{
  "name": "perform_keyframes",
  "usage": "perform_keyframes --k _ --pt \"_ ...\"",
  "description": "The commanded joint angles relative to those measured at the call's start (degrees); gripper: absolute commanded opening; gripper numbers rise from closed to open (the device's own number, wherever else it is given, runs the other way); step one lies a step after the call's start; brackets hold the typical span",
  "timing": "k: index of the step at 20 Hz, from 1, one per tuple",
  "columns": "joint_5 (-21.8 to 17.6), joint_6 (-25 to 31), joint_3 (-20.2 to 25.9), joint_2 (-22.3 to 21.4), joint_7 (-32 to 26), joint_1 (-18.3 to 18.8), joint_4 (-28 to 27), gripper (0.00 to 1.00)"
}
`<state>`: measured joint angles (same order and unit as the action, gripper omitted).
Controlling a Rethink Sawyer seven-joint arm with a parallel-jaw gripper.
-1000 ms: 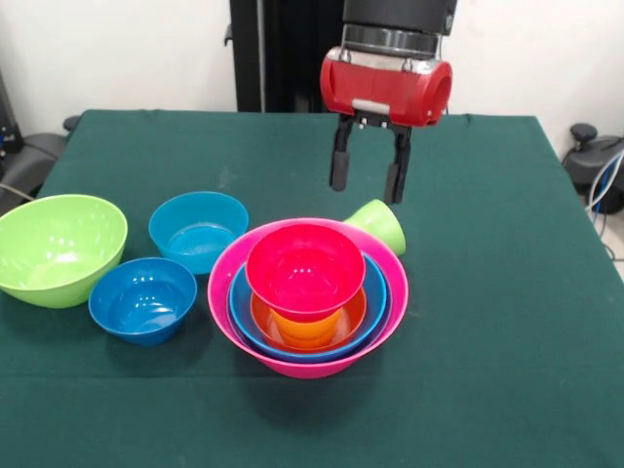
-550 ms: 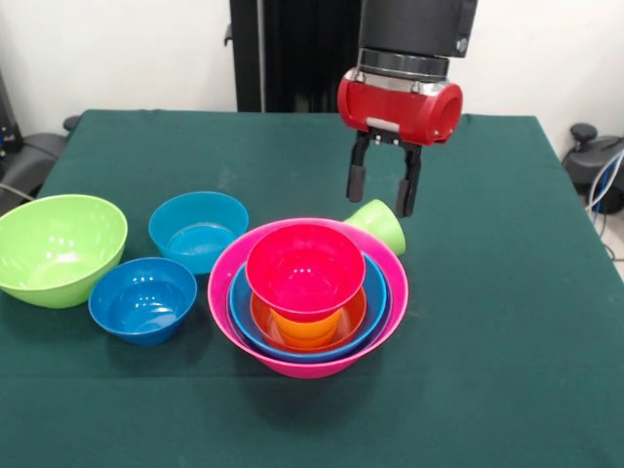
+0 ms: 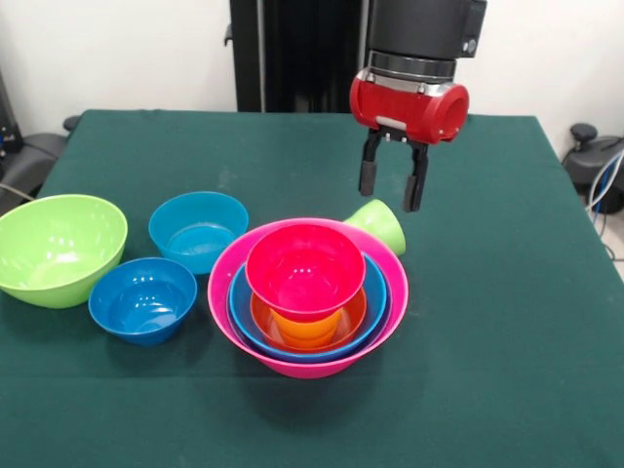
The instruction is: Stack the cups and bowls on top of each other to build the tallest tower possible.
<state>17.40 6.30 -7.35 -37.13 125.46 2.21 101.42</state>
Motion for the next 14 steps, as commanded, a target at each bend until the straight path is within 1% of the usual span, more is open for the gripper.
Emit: perform_keyframes --k 1,4,10,14 --pt "0.11 -3.7 4.29 1.39 10.91 0.37 5.76 1.0" --pt "0.31 -4.28 3.84 1.44 11.36 -0.09 6.47 1.0" --pt "1.91 -5.39 0.0 2.95 12.71 -3.0 6.48 1.0" --pt "2.79 -7.91 0.08 4.33 13.46 -3.39 6.88 1.0"
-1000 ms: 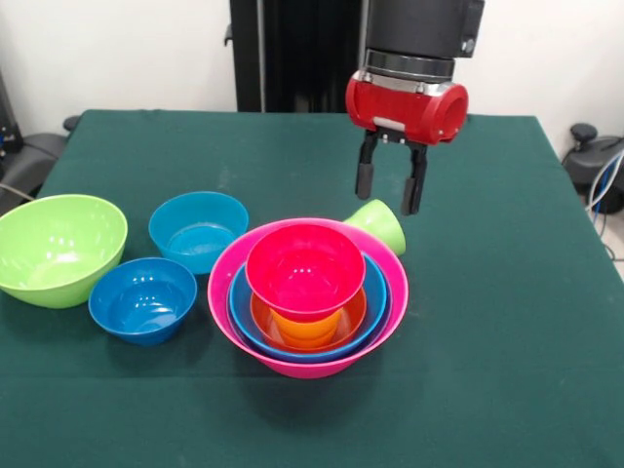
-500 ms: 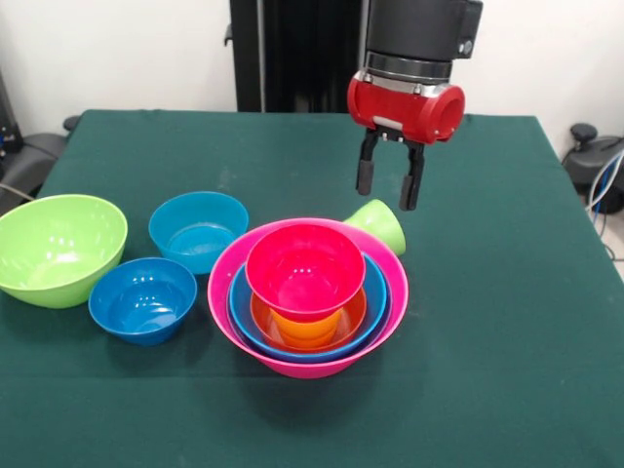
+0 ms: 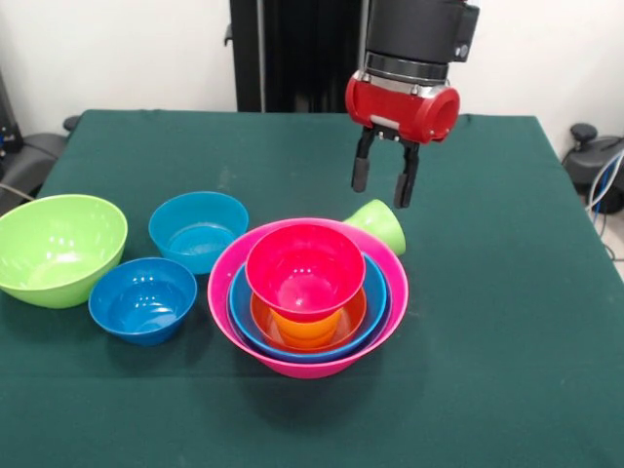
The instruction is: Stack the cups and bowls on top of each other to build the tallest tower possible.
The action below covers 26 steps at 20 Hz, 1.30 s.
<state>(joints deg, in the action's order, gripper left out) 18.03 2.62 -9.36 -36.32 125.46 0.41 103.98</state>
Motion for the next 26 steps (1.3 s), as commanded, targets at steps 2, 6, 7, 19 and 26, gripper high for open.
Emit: perform_keyframes --k 2,6,7,19,26 --pt "2.87 -4.95 2.1 3.76 13.96 -2.09 4.61 1.0" --pt "3.4 -5.85 2.25 4.03 13.91 -2.27 5.1 1.0" --pt "3.38 -6.15 2.34 4.15 13.86 -2.17 5.16 1.0" --pt "4.74 -9.57 2.2 5.9 14.14 -2.86 5.67 1.0" --pt "4.68 -9.3 2.78 5.25 14.08 -2.57 6.37 1.0"
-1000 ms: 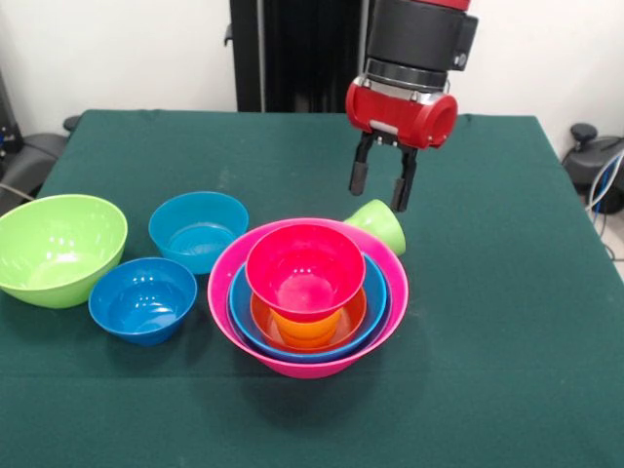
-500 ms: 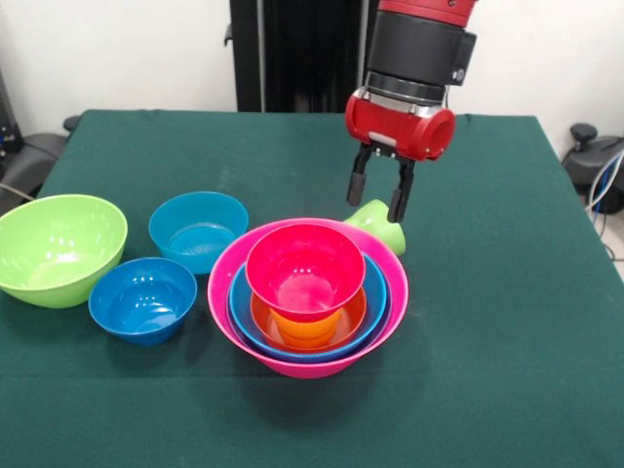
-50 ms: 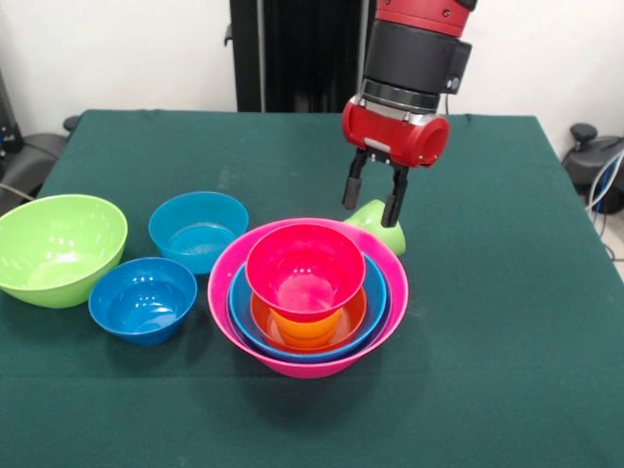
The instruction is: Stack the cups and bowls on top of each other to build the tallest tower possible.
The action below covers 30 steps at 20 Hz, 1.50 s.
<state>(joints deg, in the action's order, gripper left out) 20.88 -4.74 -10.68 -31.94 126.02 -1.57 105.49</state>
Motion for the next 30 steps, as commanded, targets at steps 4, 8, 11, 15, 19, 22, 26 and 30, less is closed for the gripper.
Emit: perform_keyframes --k 4,8,11,15,19,22,26,30 --pt "2.86 -0.8 4.81 -0.4 14.63 -1.2 6.2 1.0" --pt "4.48 0.37 4.18 -1.36 15.23 -2.67 6.96 1.0" --pt "5.95 0.92 3.89 -1.85 15.49 -3.71 7.39 1.0" --pt "9.06 1.1 2.9 -1.76 16.27 -6.35 7.58 1.0" --pt "10.92 0.14 3.48 -1.01 16.31 -7.15 7.36 1.0" --pt "12.43 -0.06 3.57 -0.48 16.44 -7.86 7.05 1.0" --pt "14.04 0.54 2.82 -0.16 16.63 -8.92 6.85 1.0" --pt "14.61 0.7 1.03 1.0 16.0 -9.82 6.09 1.0"
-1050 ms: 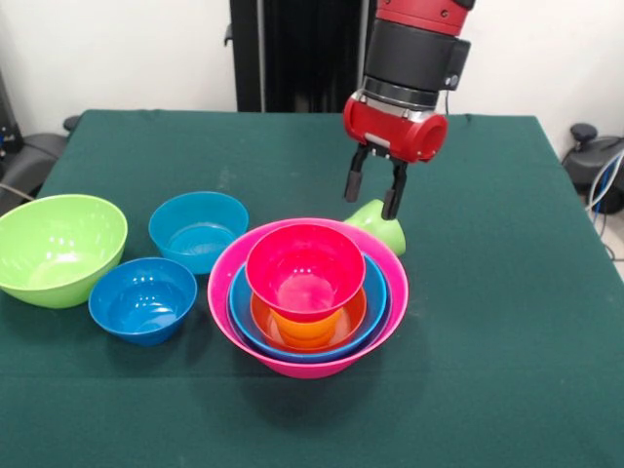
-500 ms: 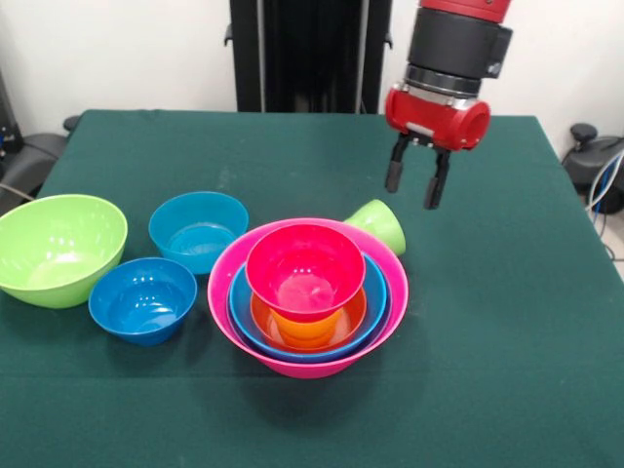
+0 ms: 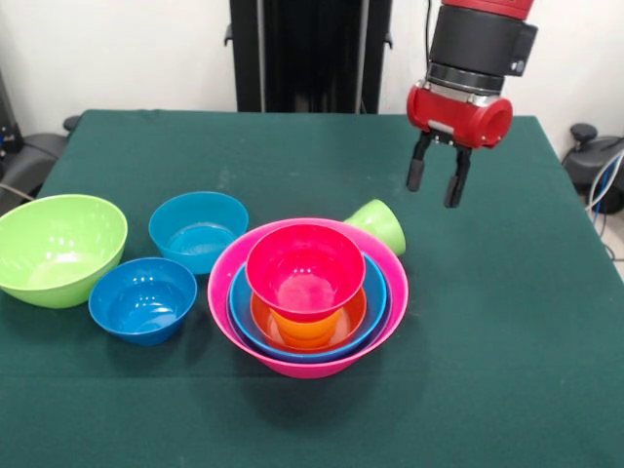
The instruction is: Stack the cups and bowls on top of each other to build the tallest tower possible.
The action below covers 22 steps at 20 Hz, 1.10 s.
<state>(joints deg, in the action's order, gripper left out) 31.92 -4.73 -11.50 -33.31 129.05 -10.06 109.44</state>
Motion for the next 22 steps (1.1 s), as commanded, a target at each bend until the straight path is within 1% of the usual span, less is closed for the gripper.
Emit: perform_keyframes --k 1,3,5,7,11,14,19,20,22 --pt "2.92 0.04 1.89 2.84 12.62 -0.69 1.99 1.0" --pt "1.74 -1.06 1.84 3.66 12.13 0.35 1.76 1.0" --pt "1.21 -1.48 0.64 4.5 11.56 0.59 1.56 1.0" --pt "2.23 -0.37 -2.63 5.51 10.84 -1.15 0.98 1.0" --pt "2.87 0.19 -5.64 6.93 10.87 -2.57 0.72 1.0" --pt "4.72 0.76 -7.62 8.46 11.9 -4.36 0.34 1.0" --pt "3.89 -1.66 -6.6 9.7 12.47 -3.01 0.23 1.0" --pt "4.31 -1.99 -6.54 10.17 12.96 -3.32 -0.01 1.0" --pt "6.0 -1.12 -7.57 10.59 13.79 -5.23 -0.32 1.0"
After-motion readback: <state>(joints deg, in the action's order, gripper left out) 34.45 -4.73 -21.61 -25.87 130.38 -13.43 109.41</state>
